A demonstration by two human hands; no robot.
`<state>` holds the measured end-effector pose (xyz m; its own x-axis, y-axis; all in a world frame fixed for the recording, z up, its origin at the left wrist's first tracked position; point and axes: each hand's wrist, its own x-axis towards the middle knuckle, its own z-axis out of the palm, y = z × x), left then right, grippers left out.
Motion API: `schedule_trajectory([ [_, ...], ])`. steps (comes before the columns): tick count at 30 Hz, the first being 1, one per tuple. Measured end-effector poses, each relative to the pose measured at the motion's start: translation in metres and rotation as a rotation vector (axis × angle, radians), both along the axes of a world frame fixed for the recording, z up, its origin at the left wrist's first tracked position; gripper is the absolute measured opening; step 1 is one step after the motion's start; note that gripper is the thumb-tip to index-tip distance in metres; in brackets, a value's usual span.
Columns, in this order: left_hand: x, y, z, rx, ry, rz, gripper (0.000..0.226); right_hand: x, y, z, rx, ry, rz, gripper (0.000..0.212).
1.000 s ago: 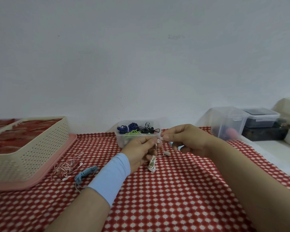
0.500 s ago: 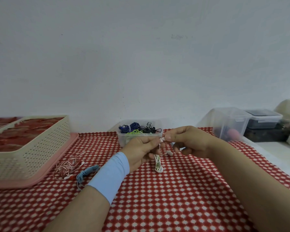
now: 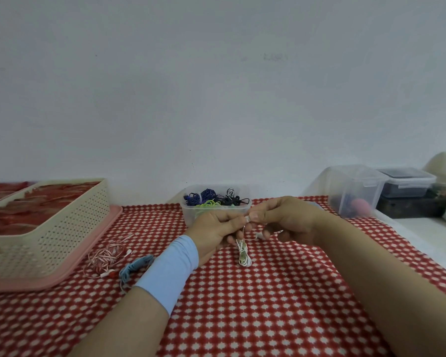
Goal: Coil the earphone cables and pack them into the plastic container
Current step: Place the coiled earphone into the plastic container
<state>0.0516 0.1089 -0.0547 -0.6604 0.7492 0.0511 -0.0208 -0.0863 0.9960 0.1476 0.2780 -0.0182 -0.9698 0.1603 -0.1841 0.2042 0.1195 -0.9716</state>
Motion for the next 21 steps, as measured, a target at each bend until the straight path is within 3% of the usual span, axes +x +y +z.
schedule_trajectory([
  [2,0.0003,0.0011,0.0014,0.009,0.040,0.030,0.015,0.0003,-0.0011,0.0007,0.001,0.041,-0.027,0.010],
  [9,-0.0029,0.0005,0.0007,-0.030,0.197,0.141,0.011,0.0063,-0.0020,0.0080,0.067,0.070,-0.069,0.014],
  [14,-0.0010,0.0016,0.0002,-0.063,0.299,0.190,0.013,0.0049,-0.0058,0.0051,0.236,0.120,-0.108,0.015],
  [21,-0.0024,0.0020,-0.0015,-0.032,0.310,0.212,0.008,0.0039,-0.0062,0.0044,0.268,0.173,-0.100,0.018],
])
